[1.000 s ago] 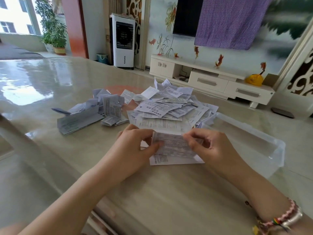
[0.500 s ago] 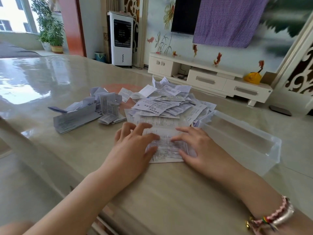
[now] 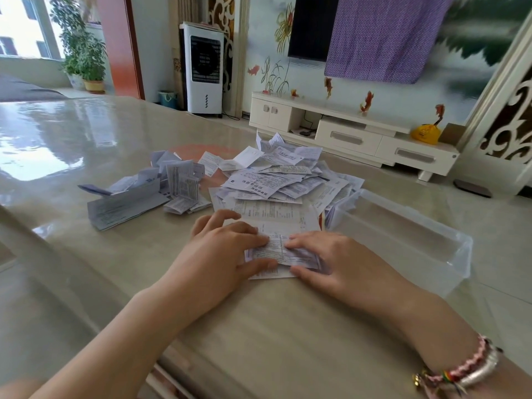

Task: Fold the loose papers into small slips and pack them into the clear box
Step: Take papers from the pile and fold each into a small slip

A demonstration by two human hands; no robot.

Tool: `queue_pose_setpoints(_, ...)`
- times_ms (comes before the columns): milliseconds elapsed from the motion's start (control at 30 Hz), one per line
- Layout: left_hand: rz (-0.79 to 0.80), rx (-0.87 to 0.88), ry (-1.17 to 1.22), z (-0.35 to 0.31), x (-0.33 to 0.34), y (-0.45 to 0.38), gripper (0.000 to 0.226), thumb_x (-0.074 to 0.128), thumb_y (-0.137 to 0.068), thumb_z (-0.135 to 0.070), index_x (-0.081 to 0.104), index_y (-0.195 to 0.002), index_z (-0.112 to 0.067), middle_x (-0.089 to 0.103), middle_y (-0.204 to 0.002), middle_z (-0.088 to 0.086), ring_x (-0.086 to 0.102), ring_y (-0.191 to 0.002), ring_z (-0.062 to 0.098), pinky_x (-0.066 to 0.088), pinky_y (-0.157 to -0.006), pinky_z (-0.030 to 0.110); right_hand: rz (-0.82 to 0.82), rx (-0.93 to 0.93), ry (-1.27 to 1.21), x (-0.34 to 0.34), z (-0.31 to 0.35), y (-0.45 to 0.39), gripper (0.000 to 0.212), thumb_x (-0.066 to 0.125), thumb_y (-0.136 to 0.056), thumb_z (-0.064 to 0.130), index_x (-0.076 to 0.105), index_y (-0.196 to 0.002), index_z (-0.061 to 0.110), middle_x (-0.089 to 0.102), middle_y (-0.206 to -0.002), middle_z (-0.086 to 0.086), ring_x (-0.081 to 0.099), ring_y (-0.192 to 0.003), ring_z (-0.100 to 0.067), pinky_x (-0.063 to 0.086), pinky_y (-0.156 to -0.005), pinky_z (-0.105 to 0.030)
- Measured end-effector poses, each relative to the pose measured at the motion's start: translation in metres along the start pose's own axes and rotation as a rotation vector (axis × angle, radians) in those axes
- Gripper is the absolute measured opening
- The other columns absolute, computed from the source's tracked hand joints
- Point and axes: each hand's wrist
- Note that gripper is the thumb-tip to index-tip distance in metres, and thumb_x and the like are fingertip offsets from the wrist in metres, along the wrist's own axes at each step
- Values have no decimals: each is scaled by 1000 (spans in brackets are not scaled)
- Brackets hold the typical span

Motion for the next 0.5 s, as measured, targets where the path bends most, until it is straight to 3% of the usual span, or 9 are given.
queue_pose_setpoints(100,-45,4,-12,-1,-2,0,71,26,-77,-82,68,-114,-39,64,-118,-18,50,-114,14,27,-97,26,-32,-19,23,0,2,1,38,52,-87,36,63,-122,25,64,-120,14,55,-110,-2,43,-97,-23)
queue_pose_setpoints(167,-79,-70,28,-5,-7,0,68,39,-78,-77,58,-128,-35,58,-126,-15,49,-115,16,36,-98,31,-79,-13,26,0,4,1,33,54,-87,31,65,-118,27,67,-115,14,58,-106,-4,46,-90,-23)
queue_pose_setpoints(300,-136,-221,306,-10,-10,-2,70,67,-75,-55,43,-137,-32,60,-119,-11,58,-103,9,48,-92,31,-192,32,-99,1,8,1,22,55,-93,32,68,-111,34,71,-101,16,66,-91,-4,54,-76,-33)
queue_pose_setpoints(367,-146,-246,435,-13,-9,-2,68,70,-76,-48,44,-136,-32,63,-115,-12,60,-102,2,49,-94,28,-232,36,-189,3,7,1,19,59,-94,26,69,-109,34,71,-95,19,65,-88,0,53,-75,-31)
queue_pose_setpoints(500,-118,-247,732,-20,-9,-3,75,69,-75,-45,37,-143,-36,58,-131,-7,58,-115,2,47,-102,28,-284,40,-365,3,7,1,19,63,-92,21,72,-106,30,68,-88,18,62,-89,-5,48,-79,-23)
Point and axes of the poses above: each hand's wrist, its own y-axis away from the middle knuckle, its own x-axis out of the palm, z = x × y
